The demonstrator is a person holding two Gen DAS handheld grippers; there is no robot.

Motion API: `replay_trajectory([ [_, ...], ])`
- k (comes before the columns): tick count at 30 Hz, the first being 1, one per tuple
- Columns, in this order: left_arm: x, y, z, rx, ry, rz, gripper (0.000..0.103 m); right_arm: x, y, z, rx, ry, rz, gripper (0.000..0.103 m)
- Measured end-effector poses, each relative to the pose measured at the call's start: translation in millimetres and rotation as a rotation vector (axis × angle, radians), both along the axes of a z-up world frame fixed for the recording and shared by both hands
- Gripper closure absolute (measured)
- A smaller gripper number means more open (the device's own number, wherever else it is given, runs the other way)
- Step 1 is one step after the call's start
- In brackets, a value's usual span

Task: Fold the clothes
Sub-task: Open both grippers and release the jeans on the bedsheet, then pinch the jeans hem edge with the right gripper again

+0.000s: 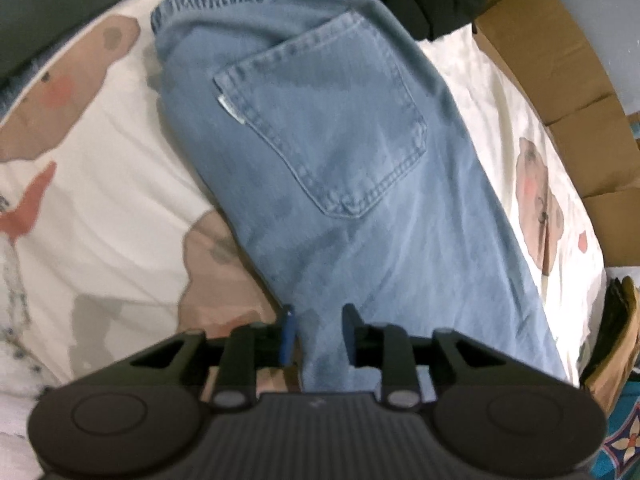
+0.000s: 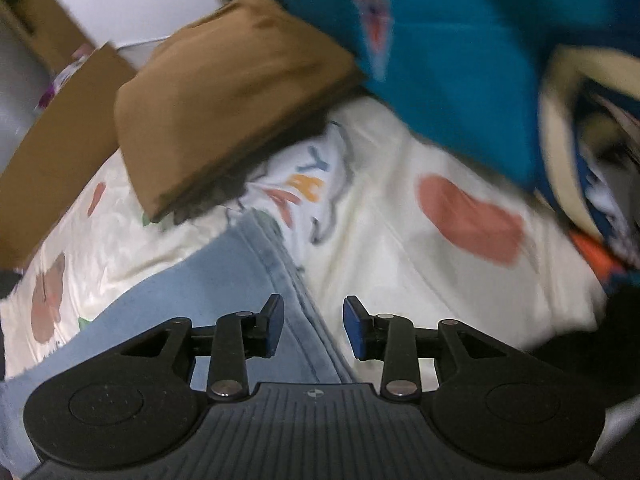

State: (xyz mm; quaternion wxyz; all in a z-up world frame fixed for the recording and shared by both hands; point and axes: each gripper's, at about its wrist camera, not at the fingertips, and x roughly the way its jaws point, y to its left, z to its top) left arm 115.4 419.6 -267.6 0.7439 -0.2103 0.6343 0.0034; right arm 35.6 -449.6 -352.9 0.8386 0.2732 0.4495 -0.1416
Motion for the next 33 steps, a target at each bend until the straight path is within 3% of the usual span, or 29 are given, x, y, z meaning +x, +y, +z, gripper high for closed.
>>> replay_trajectory([
  [5, -4, 1, 9, 0.032, -0.003, 0.008, 0.072, 43, 5, -9, -0.046, -0.015, 0.114, 0.061],
  [7, -6, 3, 9, 0.049, -0.001, 0.013, 0.066, 55, 6, -14, -0.054, -0.011, 0.14, 0.06],
  [11, -4, 6, 13, 0.081, 0.007, 0.014, 0.065, 74, 8, -32, -0.057, 0.006, 0.2, 0.06],
  [21, -3, -9, 26, 0.132, 0.011, -0.026, 0.062, 92, 23, -62, -0.077, 0.009, 0.3, 0.058],
  [27, -6, -23, 28, 0.13, -0.001, -0.064, 0.062, 87, 19, -51, -0.07, -0.025, 0.341, 0.086],
  [28, -6, -24, 28, 0.13, -0.003, -0.067, 0.062, 86, 21, -47, -0.09, -0.025, 0.361, 0.095],
  [33, -5, -27, 30, 0.132, -0.015, -0.06, 0.062, 81, 21, -28, -0.114, -0.043, 0.348, 0.097],
])
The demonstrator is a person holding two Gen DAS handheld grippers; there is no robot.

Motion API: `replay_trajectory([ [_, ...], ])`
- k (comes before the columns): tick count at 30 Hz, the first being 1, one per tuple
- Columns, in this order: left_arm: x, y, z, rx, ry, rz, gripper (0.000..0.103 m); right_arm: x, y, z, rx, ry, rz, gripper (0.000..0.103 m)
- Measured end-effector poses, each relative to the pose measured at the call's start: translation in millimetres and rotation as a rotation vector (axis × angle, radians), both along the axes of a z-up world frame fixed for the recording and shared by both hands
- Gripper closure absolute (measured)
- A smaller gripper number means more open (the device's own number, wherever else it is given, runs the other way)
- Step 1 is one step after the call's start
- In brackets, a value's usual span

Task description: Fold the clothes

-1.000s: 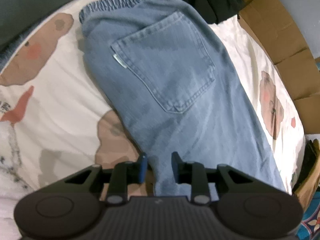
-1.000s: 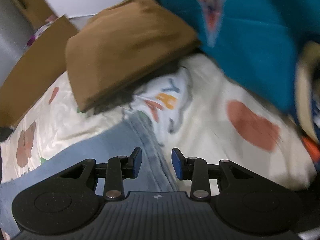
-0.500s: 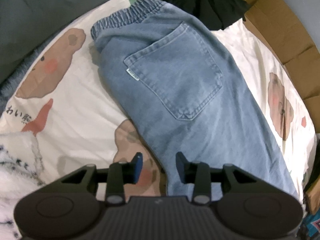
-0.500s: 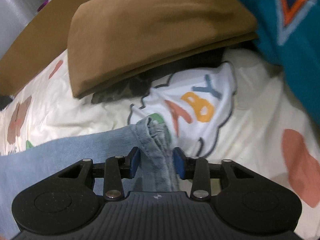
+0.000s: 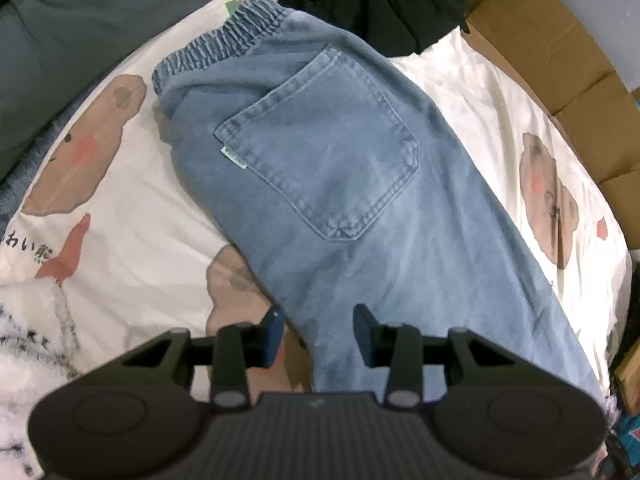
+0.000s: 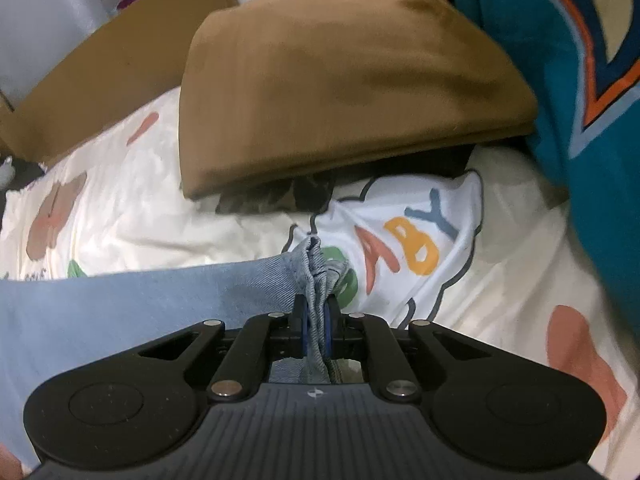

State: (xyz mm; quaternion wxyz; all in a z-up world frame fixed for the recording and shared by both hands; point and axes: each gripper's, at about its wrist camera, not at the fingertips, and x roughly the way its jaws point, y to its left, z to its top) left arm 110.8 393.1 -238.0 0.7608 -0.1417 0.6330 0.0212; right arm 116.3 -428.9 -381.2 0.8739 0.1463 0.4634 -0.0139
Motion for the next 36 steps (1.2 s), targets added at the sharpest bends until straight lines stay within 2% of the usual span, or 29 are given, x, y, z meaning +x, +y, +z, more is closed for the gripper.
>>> replay_trajectory([
  [4, 10, -2, 1, 0.0, -0.021, 0.002, 0.062, -3, -1, 10, -0.025, -0.014, -0.023, 0.098],
  [9, 36, -7, -5, 0.008, -0.082, -0.009, 0.062, 7, 5, -6, -0.056, 0.037, -0.047, 0.096],
  [14, 69, -5, -12, 0.035, -0.147, -0.003, 0.062, 13, 8, -6, -0.093, 0.065, -0.061, 0.084],
  [19, 100, 11, -7, 0.072, -0.238, 0.013, 0.062, 14, 11, 10, -0.141, 0.066, -0.047, 0.082],
  [22, 122, 10, -3, 0.095, -0.273, 0.026, 0.062, 11, 17, 21, -0.173, 0.05, -0.054, 0.071],
  [28, 162, 10, -17, 0.085, -0.278, 0.059, 0.062, 3, 34, 36, -0.187, -0.005, -0.045, 0.065],
  [33, 189, 12, -39, 0.082, -0.261, 0.09, 0.064, 3, 60, 41, -0.199, 0.004, 0.008, 0.065],
  [36, 206, 13, -55, 0.089, -0.232, 0.061, 0.065, 4, 73, 41, -0.152, 0.039, 0.047, 0.066],
])
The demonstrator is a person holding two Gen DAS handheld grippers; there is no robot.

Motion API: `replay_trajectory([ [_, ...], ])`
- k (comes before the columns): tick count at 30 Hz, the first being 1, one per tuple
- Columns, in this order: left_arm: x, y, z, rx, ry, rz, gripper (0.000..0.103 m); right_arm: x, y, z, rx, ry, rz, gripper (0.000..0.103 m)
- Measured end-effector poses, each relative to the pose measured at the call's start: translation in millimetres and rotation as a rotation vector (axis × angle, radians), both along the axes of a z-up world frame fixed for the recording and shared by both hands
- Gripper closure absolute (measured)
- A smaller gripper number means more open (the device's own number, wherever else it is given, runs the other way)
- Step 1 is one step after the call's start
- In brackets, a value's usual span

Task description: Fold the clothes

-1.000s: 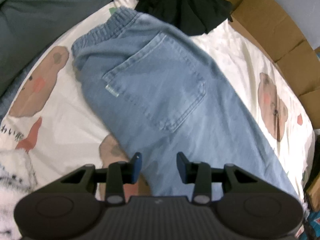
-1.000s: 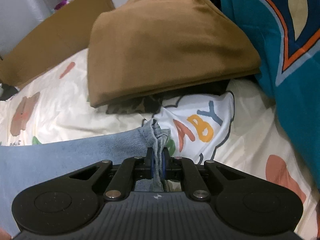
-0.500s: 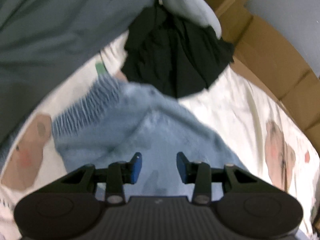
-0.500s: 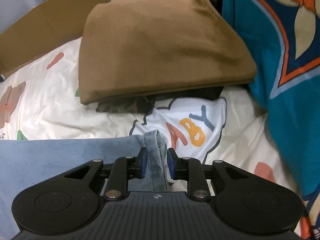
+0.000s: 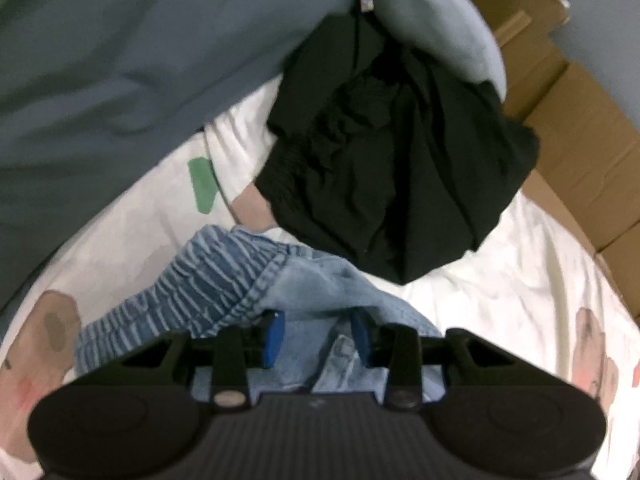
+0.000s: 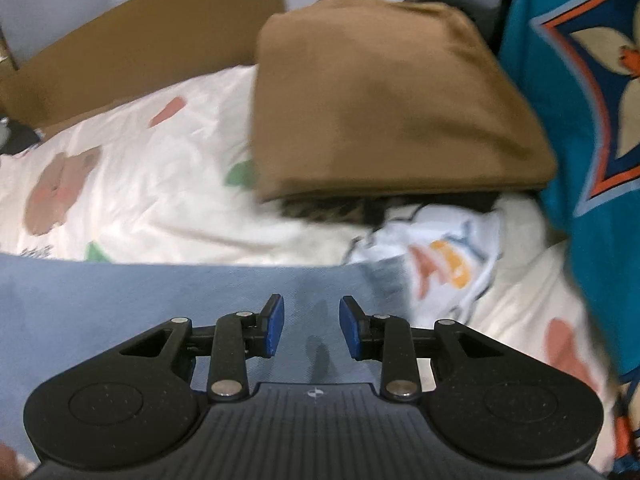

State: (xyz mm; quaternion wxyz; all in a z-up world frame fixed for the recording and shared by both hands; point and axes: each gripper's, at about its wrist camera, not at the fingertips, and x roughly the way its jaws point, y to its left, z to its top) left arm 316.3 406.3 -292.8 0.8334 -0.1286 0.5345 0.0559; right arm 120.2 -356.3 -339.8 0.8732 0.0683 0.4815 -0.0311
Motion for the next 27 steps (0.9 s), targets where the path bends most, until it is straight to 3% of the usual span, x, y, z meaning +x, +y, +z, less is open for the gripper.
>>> replay_trajectory([
  [4, 16, -3, -16, 0.021, 0.021, -0.042, 0.066, 2, 16, -7, -0.032, 0.054, 0.03, 0.066],
  [12, 33, -10, -33, 0.058, 0.048, -0.098, 0.066, 19, 14, -35, -0.033, 0.115, -0.043, 0.066],
  [16, 40, -10, -37, 0.055, 0.075, -0.108, 0.065, 33, 12, -55, -0.028, 0.15, -0.079, 0.066],
  [21, 46, -14, -39, 0.078, 0.117, -0.133, 0.065, 46, 2, -66, 0.04, 0.148, -0.211, 0.065],
  [27, 37, -23, -28, 0.119, 0.14, -0.163, 0.066, 52, -4, -64, 0.055, 0.19, -0.179, 0.066],
])
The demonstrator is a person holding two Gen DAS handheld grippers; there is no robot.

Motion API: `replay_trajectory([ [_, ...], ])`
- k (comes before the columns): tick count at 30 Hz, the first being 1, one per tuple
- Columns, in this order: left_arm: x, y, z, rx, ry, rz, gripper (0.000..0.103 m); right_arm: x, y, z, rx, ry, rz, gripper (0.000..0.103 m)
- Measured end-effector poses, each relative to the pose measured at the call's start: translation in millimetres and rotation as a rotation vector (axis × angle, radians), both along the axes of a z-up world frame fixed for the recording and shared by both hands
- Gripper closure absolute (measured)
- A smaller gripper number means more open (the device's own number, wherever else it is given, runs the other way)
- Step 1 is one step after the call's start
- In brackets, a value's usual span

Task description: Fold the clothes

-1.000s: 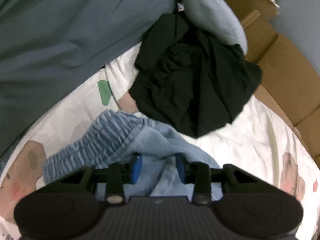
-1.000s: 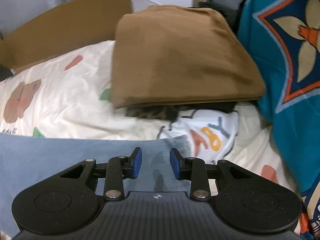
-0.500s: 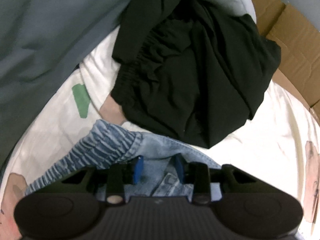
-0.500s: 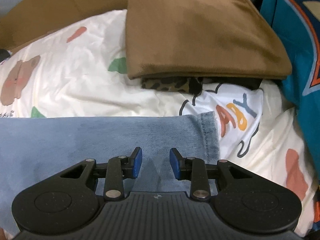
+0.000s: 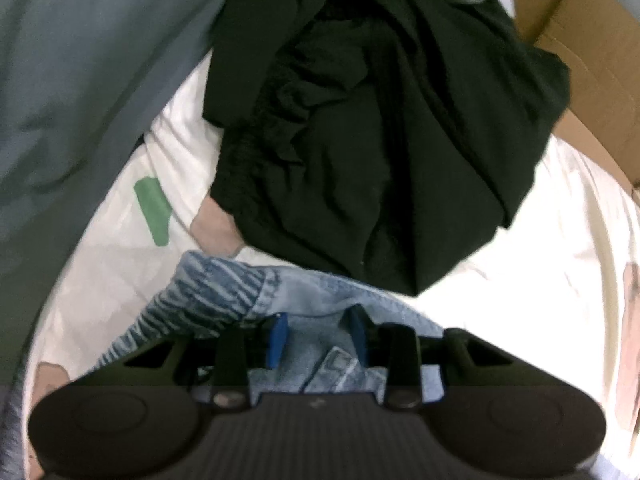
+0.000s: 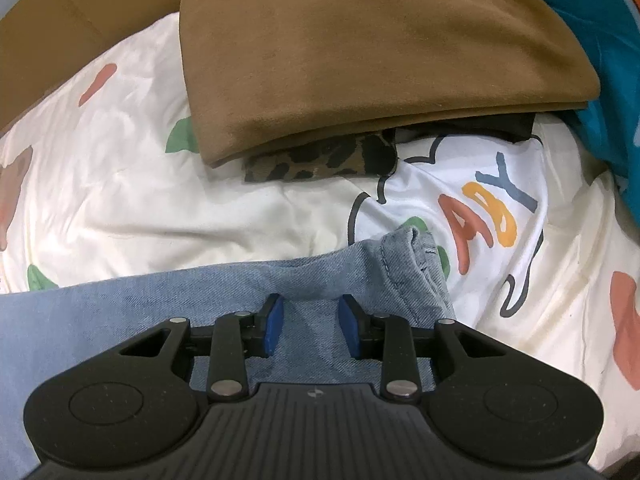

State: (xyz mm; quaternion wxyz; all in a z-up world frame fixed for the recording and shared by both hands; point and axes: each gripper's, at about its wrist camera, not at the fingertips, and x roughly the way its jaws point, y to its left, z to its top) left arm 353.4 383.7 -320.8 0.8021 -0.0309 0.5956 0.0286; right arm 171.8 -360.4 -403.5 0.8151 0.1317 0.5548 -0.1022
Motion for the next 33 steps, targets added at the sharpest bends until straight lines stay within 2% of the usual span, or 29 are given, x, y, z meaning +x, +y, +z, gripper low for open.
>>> replay_trajectory([
  [6, -37, 9, 30, -0.078, -0.035, -0.032, 0.057, 1, 11, 15, -0.026, 0.014, 0.046, 0.067],
  [11, -62, 22, 61, -0.11, -0.08, -0.039, 0.054, -9, 27, 21, -0.034, -0.012, 0.102, 0.067],
  [15, -84, 37, 67, -0.138, -0.105, -0.02, 0.052, -21, 39, 22, -0.013, -0.011, 0.12, 0.067],
  [19, -95, 46, 47, -0.16, -0.079, -0.007, 0.053, -33, 49, 20, -0.012, -0.004, 0.138, 0.067],
  [23, -94, 54, 22, -0.109, -0.05, 0.044, 0.054, -38, 55, 14, -0.016, 0.011, 0.146, 0.067],
  [25, -91, 61, 5, -0.102, -0.029, 0.061, 0.06, -38, 56, 13, -0.02, 0.017, 0.145, 0.067],
  [27, -86, 67, -12, -0.107, -0.007, 0.077, 0.059, -37, 57, 10, -0.024, 0.024, 0.147, 0.066],
  [30, -83, 72, -25, -0.124, -0.021, 0.096, 0.058, -36, 59, 7, -0.034, 0.038, 0.158, 0.066],
  [33, -84, 73, -29, -0.129, -0.037, 0.07, 0.058, -35, 60, 5, -0.044, 0.048, 0.159, 0.066],
])
